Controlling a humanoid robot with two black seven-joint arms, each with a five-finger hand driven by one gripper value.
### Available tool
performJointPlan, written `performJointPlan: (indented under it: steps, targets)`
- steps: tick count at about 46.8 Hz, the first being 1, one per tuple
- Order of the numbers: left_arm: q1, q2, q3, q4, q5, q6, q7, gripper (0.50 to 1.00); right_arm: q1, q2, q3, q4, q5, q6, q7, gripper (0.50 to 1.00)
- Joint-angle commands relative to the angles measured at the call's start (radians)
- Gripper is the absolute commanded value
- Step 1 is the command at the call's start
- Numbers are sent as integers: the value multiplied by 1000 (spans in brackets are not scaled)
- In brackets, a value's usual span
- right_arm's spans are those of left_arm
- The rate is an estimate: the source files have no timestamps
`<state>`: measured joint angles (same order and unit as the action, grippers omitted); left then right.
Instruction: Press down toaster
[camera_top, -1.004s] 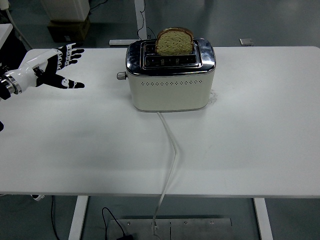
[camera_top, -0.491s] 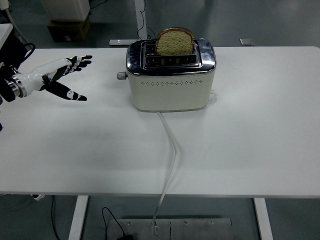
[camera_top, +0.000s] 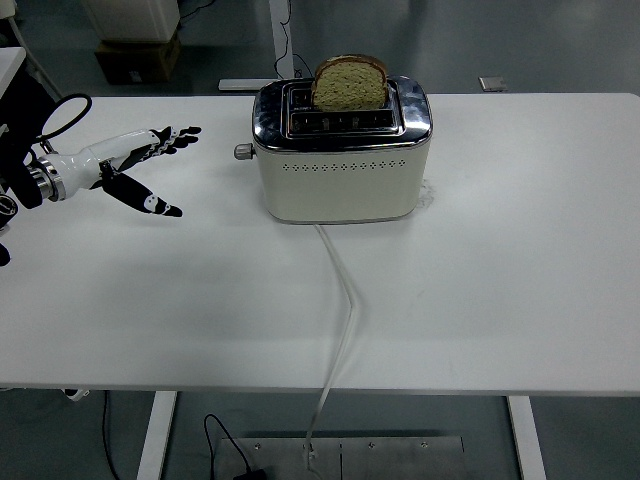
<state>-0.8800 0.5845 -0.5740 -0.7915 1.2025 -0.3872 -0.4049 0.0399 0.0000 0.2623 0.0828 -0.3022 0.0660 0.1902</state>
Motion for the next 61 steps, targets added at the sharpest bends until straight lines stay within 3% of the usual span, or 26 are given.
performJointPlan:
  steps: [1,61]
  targets:
    - [0,-2,2,0,17,1,0,1000,0,0,0,0,0,0,0,998]
    - [-4,-46,40,-28,22,39,5,1000,0,0,0,0,0,0,0,998]
